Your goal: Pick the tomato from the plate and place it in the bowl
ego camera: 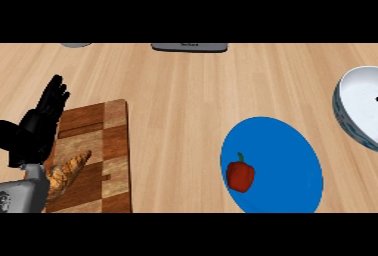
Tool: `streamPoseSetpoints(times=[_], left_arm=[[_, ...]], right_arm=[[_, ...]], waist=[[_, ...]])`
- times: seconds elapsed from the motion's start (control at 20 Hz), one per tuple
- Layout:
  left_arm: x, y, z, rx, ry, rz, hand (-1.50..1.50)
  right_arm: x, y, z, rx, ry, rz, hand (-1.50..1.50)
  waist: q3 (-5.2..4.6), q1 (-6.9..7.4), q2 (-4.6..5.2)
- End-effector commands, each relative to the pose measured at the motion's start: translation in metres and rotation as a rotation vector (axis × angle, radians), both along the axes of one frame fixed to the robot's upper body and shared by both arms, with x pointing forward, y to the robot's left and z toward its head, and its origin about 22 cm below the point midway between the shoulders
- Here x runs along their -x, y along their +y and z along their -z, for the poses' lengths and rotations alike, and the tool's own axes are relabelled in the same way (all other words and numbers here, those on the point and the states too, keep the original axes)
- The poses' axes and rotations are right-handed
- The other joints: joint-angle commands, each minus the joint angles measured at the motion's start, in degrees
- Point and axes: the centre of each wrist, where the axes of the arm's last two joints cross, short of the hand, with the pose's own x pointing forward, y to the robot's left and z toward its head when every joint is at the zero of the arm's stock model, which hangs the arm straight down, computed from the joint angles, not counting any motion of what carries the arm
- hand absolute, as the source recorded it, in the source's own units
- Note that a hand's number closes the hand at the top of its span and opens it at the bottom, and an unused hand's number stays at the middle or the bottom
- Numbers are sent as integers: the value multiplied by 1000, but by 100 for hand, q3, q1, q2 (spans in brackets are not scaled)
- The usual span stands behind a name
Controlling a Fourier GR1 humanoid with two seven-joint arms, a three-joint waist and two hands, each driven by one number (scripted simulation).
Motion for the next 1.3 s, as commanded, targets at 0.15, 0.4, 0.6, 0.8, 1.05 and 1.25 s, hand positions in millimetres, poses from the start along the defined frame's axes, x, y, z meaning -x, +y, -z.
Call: streamPoseSetpoints(times=[0.15, 0.4, 0.6, 0.8, 1.05, 1.25], left_arm=[[-9, 4, 0, -5, -16, 22, 0], [-11, -4, -7, -1, -18, 4, 0], [-5, -3, -1, 1, -7, 9, 0], [-7, 2, -1, 8, -6, -3, 0], [-1, 4, 5, 8, 10, 22, 0], [1, 3, 5, 18, -18, -2, 0]], right_arm=[[-14, -12, 39, 7, 227, 83, -150], [-8, -34, 30, -109, 256, -53, -150], [-3, -36, 49, -477, 165, -78, -150], [-2, -52, 23, -765, 50, -72, -150], [36, -97, 1, -877, 85, -1, -150], [71, -124, -6, -864, 125, 16, -150]], waist=[[11, 87, 55], [17, 55, 29], [29, 18, 6], [32, 59, 47], [34, 66, 69], [58, 43, 97]])
